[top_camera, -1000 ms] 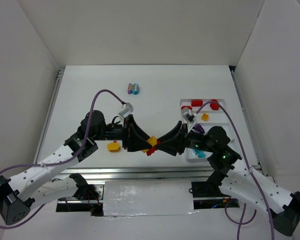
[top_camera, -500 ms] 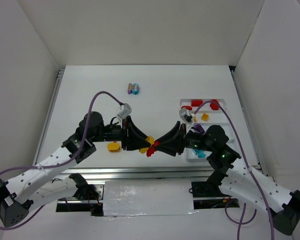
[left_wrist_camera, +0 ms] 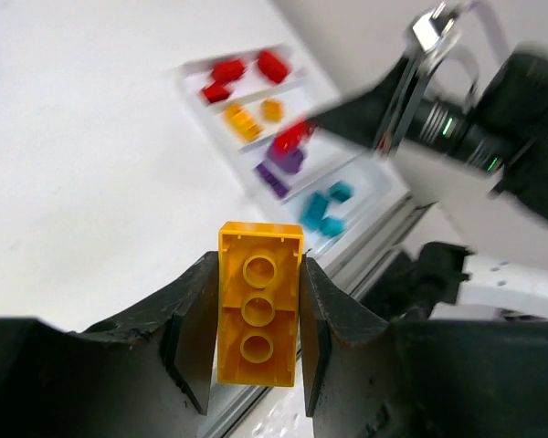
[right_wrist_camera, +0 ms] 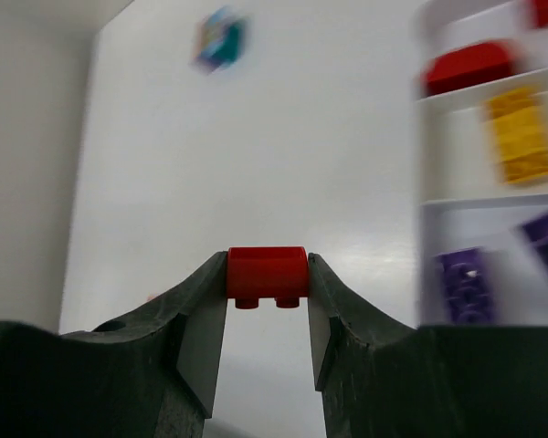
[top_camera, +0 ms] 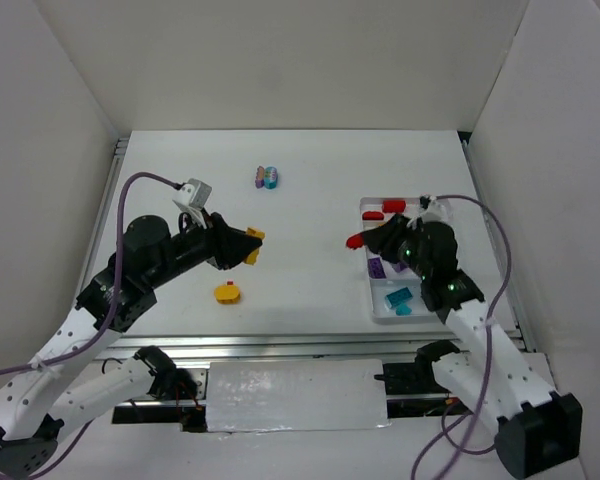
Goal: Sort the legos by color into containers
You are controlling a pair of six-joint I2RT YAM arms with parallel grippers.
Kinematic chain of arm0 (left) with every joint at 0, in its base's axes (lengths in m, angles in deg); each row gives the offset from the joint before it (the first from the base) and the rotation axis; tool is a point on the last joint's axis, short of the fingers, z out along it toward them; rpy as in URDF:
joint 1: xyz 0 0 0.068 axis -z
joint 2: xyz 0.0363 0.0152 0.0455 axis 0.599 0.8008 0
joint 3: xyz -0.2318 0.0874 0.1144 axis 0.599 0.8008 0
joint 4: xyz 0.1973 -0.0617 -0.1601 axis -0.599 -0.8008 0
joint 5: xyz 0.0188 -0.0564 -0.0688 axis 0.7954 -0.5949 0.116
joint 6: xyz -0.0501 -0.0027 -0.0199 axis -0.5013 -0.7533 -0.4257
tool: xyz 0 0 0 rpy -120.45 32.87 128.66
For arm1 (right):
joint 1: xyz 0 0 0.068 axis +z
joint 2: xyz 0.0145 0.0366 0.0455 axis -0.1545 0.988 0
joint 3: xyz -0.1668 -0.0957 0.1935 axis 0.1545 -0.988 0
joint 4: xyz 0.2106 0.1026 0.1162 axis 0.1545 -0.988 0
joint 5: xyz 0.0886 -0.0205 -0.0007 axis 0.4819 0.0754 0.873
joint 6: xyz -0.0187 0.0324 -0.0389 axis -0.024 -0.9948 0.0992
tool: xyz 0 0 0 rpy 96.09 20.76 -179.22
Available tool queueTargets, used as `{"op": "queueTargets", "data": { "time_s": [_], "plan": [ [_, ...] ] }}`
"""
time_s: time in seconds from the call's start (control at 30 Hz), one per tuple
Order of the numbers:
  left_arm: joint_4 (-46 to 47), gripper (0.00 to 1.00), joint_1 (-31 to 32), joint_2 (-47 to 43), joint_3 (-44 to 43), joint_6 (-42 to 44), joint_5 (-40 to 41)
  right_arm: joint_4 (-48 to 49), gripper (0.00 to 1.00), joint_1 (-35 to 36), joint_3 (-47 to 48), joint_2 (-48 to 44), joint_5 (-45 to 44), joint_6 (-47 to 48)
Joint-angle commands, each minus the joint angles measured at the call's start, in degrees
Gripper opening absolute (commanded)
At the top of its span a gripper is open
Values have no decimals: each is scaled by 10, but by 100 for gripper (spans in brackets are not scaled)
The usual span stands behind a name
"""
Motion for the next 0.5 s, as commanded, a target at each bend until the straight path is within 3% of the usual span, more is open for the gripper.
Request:
{"op": "queueTargets", "data": {
  "time_s": [0.0,0.1,0.27,0.47],
  "plan": [
    [-85,0,-4,-7,-10,36,72,-146,0,-87,115,113,-251,-87],
    [-102,0,-4,-23,2,51,70,-136,0,-145,147,192,-313,-114],
    [-136,0,-3,-41,10,86,55,-134,0,-172,223,308,-393,-124],
    [-131,0,-4,-51,39,101,33,-122,0,-208,305,427,-368,-100]
  ]
}}
